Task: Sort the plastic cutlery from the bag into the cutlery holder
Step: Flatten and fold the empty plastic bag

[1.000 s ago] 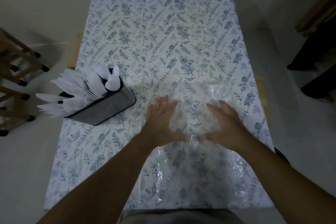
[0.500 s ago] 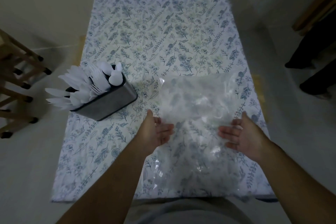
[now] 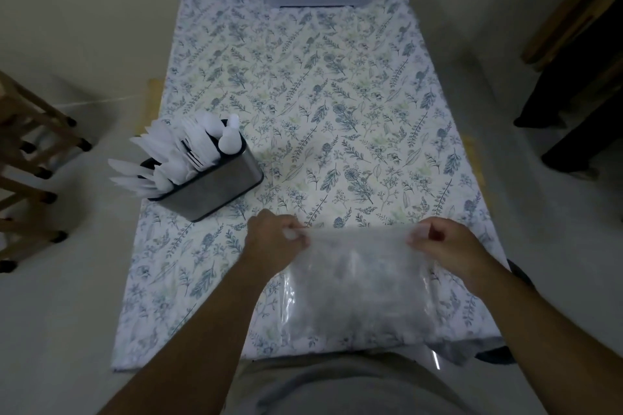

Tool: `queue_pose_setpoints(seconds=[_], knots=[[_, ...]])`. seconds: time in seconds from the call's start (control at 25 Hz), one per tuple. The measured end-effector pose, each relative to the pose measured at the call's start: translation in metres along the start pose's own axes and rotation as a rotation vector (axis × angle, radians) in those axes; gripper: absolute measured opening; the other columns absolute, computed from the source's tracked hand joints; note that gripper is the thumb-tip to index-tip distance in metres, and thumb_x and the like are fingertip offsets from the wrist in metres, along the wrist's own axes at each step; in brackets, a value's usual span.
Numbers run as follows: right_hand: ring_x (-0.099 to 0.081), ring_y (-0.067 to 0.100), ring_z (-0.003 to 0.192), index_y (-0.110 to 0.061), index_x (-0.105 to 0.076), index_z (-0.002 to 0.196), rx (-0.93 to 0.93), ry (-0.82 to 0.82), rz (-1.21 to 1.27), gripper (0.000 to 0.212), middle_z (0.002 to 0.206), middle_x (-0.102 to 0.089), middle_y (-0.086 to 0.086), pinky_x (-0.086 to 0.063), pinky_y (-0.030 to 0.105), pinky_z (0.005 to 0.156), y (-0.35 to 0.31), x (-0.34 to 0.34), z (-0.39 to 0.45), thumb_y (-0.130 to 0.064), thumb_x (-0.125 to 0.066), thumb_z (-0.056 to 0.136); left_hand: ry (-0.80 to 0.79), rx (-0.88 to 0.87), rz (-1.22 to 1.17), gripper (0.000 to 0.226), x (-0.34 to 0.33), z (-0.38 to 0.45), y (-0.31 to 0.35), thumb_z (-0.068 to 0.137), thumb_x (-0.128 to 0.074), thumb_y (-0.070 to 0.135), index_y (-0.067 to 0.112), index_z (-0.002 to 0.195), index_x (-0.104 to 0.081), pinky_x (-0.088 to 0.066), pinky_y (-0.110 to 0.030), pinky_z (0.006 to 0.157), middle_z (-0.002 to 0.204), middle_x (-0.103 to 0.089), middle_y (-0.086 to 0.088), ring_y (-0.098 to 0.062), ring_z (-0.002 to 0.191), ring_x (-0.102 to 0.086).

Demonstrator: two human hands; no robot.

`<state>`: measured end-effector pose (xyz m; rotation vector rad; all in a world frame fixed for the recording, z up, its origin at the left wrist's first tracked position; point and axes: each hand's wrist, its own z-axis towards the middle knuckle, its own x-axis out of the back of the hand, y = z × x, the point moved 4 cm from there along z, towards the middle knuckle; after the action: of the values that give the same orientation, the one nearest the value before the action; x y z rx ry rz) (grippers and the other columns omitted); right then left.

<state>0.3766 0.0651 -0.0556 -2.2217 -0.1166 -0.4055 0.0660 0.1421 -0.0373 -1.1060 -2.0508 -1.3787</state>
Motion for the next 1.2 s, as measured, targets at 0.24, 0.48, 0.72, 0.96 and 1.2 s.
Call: queue_pose_setpoints(seconds=[0.24, 0.48, 0.72, 0.96, 1.2], knots=[[-0.074, 0.030, 0.102, -0.033, -0.060, 0.129, -0.106, -0.213, 0.278, 0.052, 0.120, -0.072, 0.007, -0.060, 0.046, 0.072, -0.012, -0.036, -0.048, -0.002, -0.072, 0.089, -0.084, 0.109, -0.640, 0.012, 0.007, 0.005, -0.012, 0.089, -0.057, 0.019, 0.024, 0.080, -0.053, -0.047, -0.038, 0.068, 0.085, -0.059, -0.007, -0.023, 0.080, -0.056], [-0.075, 0.031, 0.094, -0.025, -0.074, 0.115, -0.114, 0.068, 0.377, 0.044, 0.117, -0.071, 0.011, -0.063, 0.045, 0.072, 0.000, -0.041, -0.084, 0.010, -0.061, 0.091, 0.221, -0.298, -0.133, 0.041, 0.009, -0.009, 0.021, 0.085, -0.071, 0.012, 0.025, 0.122, -0.058, -0.040, -0.027, 0.096, 0.117, -0.053, 0.007, -0.014, 0.116, -0.048], [-0.075, 0.031, 0.095, -0.029, -0.076, 0.108, -0.084, 0.397, 0.532, 0.032, 0.110, -0.077, 0.007, -0.062, 0.054, 0.085, 0.033, 0.007, -0.099, -0.005, -0.057, 0.100, -0.422, -0.487, 0.038, 0.055, -0.095, -0.039, 0.108, 0.094, -0.052, 0.042, 0.033, 0.148, -0.044, -0.035, -0.035, 0.117, 0.146, -0.051, 0.006, -0.014, 0.137, -0.043], [-0.070, -0.009, 0.073, -0.027, -0.074, 0.100, -0.073, 0.687, 0.667, 0.046, 0.090, -0.070, -0.017, -0.053, 0.009, 0.061, 0.106, 0.125, -0.155, 0.011, -0.047, 0.098, -0.677, -0.703, 0.251, 0.052, -0.233, -0.087, 0.250, 0.106, -0.040, 0.032, 0.026, 0.156, -0.030, -0.006, -0.031, 0.123, 0.166, -0.020, 0.004, -0.016, 0.154, -0.008], [-0.064, 0.011, 0.104, -0.016, -0.075, 0.116, -0.277, 0.915, 0.630, 0.050, 0.120, -0.069, 0.001, -0.049, 0.028, 0.099, 0.228, 0.183, -0.159, 0.014, -0.041, 0.094, -0.948, -0.644, 0.274, 0.050, -0.381, -0.109, 0.306, 0.106, -0.039, 0.026, 0.020, 0.155, -0.034, -0.017, -0.025, 0.116, 0.164, -0.025, 0.001, -0.016, 0.151, -0.018]])
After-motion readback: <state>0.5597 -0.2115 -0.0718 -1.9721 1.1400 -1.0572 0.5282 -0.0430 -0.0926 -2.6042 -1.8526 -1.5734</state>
